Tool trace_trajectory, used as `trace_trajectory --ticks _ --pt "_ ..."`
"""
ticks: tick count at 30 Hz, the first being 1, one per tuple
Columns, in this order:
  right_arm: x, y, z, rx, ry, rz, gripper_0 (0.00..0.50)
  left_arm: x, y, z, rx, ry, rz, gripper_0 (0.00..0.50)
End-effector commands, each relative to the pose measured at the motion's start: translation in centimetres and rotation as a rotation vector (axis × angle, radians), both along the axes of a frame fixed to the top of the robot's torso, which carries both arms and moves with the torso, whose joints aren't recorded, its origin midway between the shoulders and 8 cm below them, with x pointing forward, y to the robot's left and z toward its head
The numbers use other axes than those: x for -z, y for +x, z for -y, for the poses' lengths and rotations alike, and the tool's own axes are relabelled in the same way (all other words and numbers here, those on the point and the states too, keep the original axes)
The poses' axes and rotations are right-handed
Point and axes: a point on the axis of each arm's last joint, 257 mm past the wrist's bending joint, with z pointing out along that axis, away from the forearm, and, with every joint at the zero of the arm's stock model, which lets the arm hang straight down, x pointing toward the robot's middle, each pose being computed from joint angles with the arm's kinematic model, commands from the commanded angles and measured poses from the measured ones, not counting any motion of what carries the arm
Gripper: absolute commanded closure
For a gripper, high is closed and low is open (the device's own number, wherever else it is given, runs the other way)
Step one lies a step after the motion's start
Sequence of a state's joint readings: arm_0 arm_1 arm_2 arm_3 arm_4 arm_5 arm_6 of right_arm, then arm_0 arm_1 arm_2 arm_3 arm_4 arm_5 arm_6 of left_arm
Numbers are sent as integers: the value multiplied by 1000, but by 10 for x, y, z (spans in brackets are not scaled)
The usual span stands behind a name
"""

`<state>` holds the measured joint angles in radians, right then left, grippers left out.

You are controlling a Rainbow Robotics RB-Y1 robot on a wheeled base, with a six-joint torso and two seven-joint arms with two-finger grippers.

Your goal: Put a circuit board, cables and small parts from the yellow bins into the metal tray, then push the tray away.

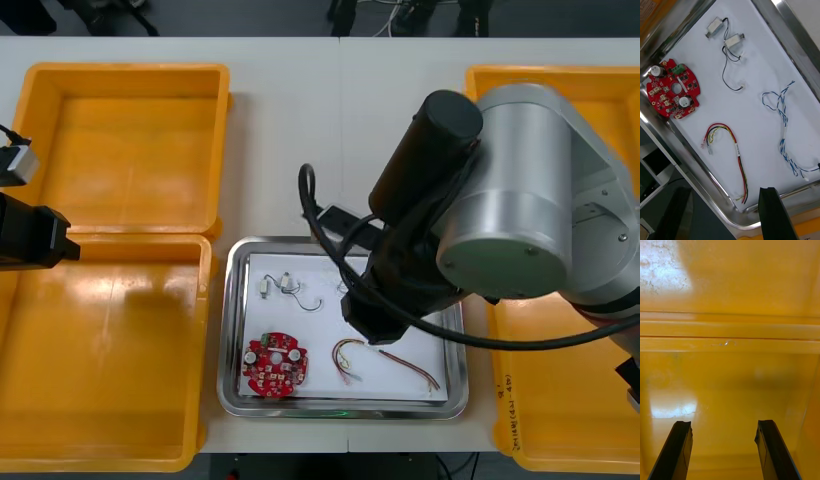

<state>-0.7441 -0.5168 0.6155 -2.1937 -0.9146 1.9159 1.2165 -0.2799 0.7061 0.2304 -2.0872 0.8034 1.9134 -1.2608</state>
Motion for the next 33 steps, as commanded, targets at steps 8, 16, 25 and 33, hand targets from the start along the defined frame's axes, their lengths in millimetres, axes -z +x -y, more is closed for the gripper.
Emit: trace_trajectory --ticks 8,16,25,33 --pt "20 -27 -27 -292 -100 99 0 -12 -2 -8 79 60 30 0" --pt "57 -38 -19 -404 -200 129 0 -12 -2 -8 79 60 30 0" --pt "87 -60 -24 -483 -235 134 0 -12 -2 -8 79 60 30 0" --pt "106 -72 -30 -516 -237 134 0 -12 -2 -8 79 60 30 0"
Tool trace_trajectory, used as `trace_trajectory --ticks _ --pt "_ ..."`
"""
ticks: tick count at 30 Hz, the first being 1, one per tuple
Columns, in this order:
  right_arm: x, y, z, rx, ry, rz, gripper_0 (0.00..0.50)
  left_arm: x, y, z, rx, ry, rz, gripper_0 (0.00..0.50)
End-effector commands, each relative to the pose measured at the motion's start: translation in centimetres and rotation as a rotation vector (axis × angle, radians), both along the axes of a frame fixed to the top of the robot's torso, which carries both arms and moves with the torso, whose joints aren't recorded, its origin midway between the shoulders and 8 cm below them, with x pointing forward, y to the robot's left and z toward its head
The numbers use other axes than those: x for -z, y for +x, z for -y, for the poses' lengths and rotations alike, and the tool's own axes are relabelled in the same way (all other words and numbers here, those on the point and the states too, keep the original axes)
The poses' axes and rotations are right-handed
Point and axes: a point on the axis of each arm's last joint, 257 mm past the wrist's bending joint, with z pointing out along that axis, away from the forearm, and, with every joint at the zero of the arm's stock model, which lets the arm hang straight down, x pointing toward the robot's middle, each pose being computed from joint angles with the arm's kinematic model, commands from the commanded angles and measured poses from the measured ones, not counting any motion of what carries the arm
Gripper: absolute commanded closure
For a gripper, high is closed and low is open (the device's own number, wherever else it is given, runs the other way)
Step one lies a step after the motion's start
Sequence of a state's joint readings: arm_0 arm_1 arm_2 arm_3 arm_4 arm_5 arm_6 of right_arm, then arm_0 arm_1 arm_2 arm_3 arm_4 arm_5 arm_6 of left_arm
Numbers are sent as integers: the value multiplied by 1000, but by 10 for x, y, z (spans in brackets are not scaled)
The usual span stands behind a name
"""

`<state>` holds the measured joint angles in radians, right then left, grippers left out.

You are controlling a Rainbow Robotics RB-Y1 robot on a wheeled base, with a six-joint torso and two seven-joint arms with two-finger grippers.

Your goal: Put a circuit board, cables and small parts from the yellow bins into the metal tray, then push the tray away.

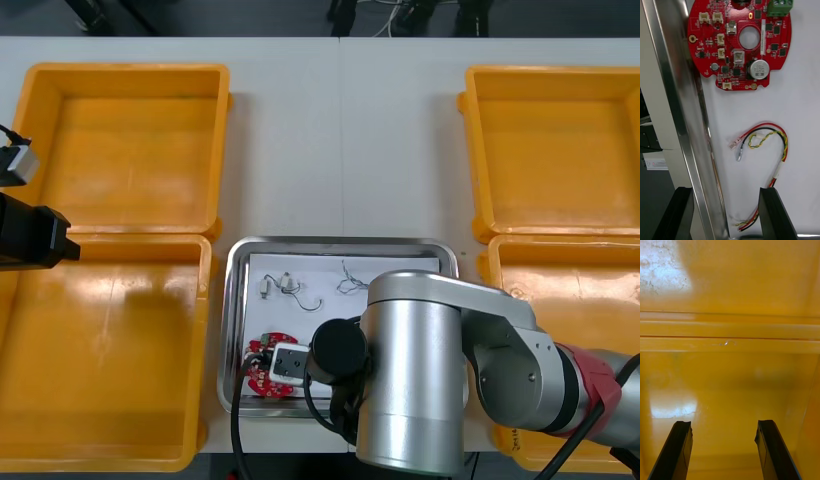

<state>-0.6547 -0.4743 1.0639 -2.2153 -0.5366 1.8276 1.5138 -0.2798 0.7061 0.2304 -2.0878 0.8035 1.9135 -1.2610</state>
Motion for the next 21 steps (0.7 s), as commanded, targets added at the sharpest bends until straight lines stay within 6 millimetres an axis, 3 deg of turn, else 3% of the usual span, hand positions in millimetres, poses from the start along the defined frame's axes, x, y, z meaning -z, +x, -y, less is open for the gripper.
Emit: trace_trajectory --ticks 1,12,21 --pt "8 -21 -15 -76 21 -20 0 -12 -2 -8 78 60 30 0" --pt "42 -23 -23 -53 41 -67 0 -12 -2 -8 78 60 30 0" --pt "54 -31 -23 -53 24 -98 0 -12 -2 -8 78 60 30 0"
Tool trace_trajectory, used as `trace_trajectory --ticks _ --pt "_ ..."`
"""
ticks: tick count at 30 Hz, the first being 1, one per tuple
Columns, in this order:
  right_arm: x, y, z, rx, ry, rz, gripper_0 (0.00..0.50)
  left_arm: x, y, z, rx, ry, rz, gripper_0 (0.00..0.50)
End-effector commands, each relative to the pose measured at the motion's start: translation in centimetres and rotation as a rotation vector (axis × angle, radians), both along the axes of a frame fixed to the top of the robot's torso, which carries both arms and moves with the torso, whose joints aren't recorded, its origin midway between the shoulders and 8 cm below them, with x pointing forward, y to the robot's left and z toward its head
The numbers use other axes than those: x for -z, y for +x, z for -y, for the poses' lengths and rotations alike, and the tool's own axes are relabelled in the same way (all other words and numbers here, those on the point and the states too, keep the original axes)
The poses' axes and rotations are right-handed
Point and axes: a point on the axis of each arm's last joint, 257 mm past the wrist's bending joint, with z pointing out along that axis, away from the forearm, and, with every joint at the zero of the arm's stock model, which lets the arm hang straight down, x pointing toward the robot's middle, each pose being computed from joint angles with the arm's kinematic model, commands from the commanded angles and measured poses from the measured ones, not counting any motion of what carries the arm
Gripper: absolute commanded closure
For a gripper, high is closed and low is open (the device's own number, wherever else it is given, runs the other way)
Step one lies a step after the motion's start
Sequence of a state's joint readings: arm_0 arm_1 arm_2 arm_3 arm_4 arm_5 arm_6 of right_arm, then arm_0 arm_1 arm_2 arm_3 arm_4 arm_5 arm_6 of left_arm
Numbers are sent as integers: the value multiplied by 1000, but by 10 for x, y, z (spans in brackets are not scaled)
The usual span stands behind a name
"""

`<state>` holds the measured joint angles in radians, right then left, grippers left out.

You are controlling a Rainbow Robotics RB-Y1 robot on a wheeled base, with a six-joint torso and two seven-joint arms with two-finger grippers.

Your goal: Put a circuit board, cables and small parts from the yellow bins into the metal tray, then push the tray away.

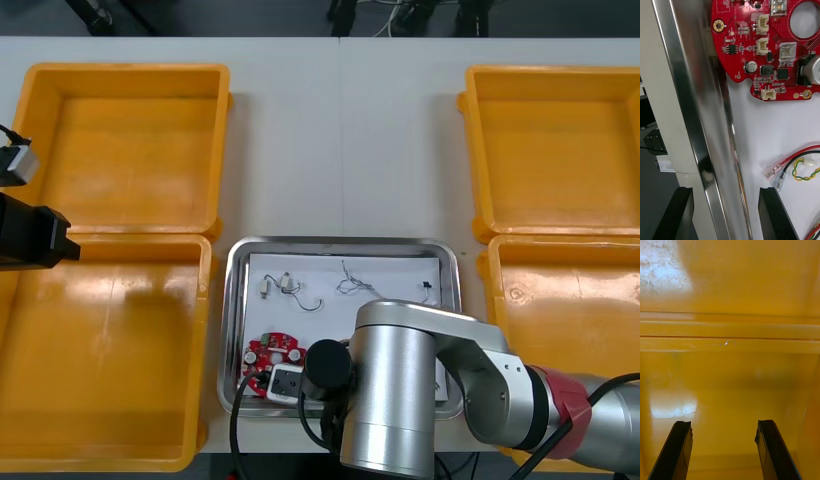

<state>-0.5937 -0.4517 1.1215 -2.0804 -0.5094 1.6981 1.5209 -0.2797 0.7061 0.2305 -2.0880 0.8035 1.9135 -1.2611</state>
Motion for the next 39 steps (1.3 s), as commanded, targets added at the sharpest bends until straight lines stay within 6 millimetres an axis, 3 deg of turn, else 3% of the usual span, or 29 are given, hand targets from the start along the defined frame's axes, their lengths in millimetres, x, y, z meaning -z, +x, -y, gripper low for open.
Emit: trace_trajectory --ticks 1,17,27,28,29,30,31,32,39 --pt "6 -22 -14 -81 12 -29 0 -11 -2 -9 78 60 30 0" --pt "21 -35 -9 -102 -16 -20 0 -11 -2 -9 78 60 30 0" --pt "22 -35 -18 -108 10 0 0 -11 -2 -9 78 60 30 0" --pt "21 -34 -19 -107 14 4 79 -11 -2 -9 78 60 30 0" --pt "21 -34 -19 -105 14 5 229 -11 -2 -9 78 60 30 0" --pt "21 -33 -19 -102 15 8 284 -11 -2 -9 78 60 30 0" --pt "21 -33 -19 -101 15 9 422 -11 -2 -9 78 60 30 0" --pt "21 -32 -19 -99 16 10 485 -11 -2 -9 78 60 30 0" --pt "19 -30 -21 -97 19 21 500 -11 -2 -9 78 60 30 0"
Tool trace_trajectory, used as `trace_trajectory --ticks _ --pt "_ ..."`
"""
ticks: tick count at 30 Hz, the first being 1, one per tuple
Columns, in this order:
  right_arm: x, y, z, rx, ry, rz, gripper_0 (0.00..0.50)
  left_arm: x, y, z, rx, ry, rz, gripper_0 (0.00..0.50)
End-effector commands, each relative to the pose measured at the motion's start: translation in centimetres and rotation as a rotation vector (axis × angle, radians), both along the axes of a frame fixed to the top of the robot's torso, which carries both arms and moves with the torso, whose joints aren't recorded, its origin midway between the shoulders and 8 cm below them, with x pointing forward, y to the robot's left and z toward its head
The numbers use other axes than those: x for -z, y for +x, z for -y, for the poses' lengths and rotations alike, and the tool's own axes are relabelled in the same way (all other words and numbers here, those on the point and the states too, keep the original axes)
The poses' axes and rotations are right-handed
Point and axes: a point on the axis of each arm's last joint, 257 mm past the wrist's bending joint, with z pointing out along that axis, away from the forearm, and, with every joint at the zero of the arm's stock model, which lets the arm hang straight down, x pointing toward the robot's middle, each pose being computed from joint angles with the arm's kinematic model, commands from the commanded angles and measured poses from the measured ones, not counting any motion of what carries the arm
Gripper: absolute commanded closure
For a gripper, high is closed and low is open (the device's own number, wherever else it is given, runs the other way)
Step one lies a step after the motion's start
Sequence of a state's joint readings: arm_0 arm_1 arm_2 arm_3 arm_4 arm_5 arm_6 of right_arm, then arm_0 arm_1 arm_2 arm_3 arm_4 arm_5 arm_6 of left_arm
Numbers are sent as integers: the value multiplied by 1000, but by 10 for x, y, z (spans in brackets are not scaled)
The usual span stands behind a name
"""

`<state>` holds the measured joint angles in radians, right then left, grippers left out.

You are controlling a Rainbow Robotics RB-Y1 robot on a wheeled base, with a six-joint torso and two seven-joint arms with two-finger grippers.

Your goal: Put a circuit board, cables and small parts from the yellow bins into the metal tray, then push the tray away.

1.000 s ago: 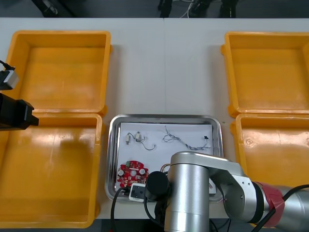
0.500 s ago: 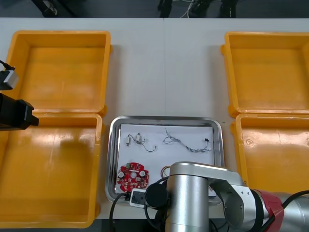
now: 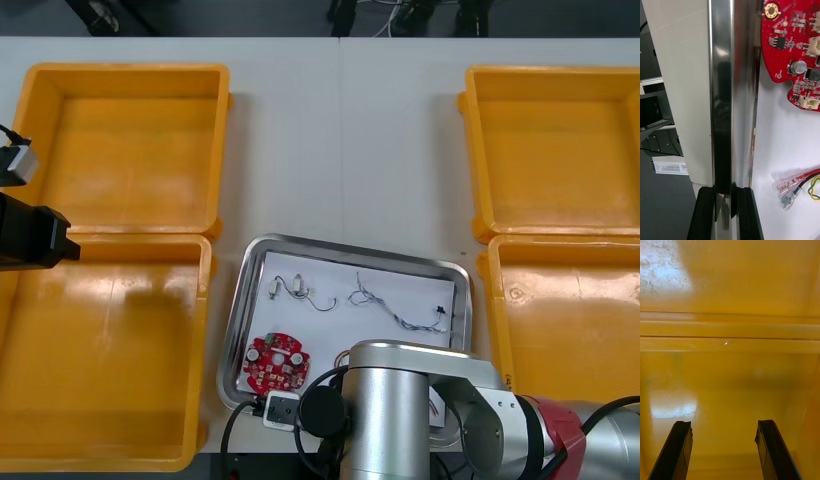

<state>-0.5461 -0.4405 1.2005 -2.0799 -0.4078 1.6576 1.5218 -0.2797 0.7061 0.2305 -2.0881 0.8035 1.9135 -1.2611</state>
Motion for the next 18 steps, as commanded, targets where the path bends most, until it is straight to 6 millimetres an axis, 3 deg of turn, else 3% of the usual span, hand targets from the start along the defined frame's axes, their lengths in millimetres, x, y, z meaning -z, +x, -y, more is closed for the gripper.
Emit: trace_trajectory --ticks 1,15,18 --pt "-1 -12 -16 -60 20 -3 500 -11 -2 -9 78 60 30 0" --pt "-12 8 -16 -32 34 40 500 -11 -2 -9 78 60 30 0" --pt "-17 20 -15 -23 34 76 500 -11 -2 -9 78 60 30 0"
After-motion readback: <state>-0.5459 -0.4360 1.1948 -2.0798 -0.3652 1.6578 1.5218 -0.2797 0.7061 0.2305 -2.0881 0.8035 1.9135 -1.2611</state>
